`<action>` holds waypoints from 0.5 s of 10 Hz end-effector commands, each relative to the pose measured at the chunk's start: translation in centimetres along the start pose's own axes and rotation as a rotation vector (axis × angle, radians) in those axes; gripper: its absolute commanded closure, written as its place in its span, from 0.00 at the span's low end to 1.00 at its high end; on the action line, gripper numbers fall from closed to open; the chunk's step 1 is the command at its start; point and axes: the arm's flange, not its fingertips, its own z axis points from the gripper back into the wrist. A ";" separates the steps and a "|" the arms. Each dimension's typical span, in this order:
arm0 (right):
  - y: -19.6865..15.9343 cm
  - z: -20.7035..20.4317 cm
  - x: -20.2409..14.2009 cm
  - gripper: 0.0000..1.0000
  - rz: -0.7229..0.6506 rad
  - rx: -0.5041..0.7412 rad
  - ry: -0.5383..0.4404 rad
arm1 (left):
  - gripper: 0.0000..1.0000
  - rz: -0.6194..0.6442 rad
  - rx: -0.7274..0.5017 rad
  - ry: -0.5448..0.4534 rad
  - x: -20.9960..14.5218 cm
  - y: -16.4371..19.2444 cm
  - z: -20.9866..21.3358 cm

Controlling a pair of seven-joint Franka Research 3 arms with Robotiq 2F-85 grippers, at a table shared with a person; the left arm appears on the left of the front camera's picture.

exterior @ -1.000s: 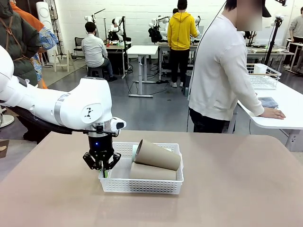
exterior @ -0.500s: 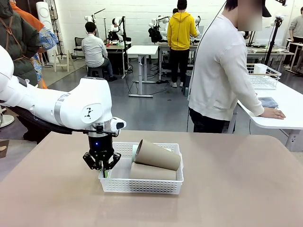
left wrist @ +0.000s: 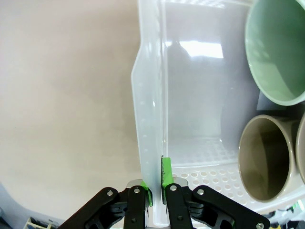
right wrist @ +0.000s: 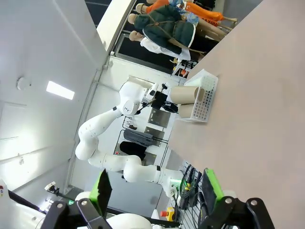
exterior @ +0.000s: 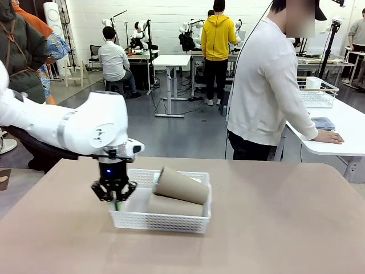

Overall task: Clean and organize the cups into the basket.
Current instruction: Move the Organizing basket back to the left side of the table.

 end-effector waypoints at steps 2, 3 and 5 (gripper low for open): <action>0.0 0.0 -0.1 0.00 0.000 0.003 -0.003 | 0.94 0.101 0.157 -0.117 -1.8 8.8 1.2; 0.0 0.0 -0.1 0.00 0.000 0.003 -0.003 | 0.94 0.118 0.150 -0.115 -2.0 11.1 1.6; 0.0 0.0 -0.1 0.00 0.000 0.003 -0.003 | 0.94 0.147 0.193 -0.100 -2.0 15.7 1.2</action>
